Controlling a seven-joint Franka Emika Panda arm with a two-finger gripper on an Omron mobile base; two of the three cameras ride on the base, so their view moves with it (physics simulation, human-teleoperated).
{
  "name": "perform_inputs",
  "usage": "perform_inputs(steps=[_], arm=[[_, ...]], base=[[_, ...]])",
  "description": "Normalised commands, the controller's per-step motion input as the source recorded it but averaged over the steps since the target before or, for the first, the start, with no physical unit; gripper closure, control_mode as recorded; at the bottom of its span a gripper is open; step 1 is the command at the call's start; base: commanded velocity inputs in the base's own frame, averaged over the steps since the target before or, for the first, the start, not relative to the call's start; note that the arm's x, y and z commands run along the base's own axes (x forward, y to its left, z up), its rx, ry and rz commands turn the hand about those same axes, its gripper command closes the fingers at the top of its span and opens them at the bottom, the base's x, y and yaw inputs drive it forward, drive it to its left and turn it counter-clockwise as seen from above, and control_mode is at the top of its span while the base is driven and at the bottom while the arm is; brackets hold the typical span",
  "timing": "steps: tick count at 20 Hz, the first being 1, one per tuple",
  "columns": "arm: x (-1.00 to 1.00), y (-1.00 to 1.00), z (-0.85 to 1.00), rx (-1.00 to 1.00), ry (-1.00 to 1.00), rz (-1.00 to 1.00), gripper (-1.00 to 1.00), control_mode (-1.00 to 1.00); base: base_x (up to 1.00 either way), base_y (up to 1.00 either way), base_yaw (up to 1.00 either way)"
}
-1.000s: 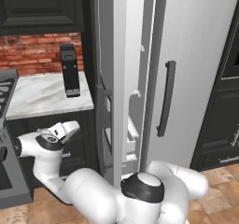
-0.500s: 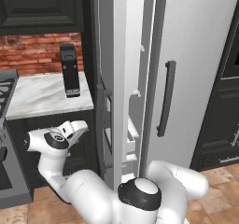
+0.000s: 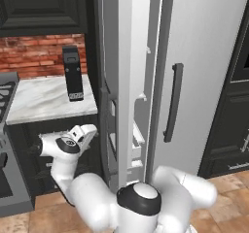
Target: The ice cube tray has been filled with water. Take the tray and place it in the freezer to make ice. Close the freezer door after placing the tray.
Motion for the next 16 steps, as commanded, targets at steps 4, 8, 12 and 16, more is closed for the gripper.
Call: perform_inputs(steps=[4,8,12,16], arm=[[0.46,0.07,-0.01,-0.15,0.15,0.00,-1.00,-1.00],[0.46,0.12,-0.08,-0.17,0.14,0.00,-1.00,-1.00],[0.54,0.10,-0.17,-0.18,0.14,-0.01,-1.00,-1.00],[0.38,-0.06,-0.14,-0.11,0.16,-0.02,-1.00,-1.00]], base=[[0.00,0.00,0.00],[0.00,0.00,0.00],[0.00,0.00,0.00],[0.00,0.00,0.00]])
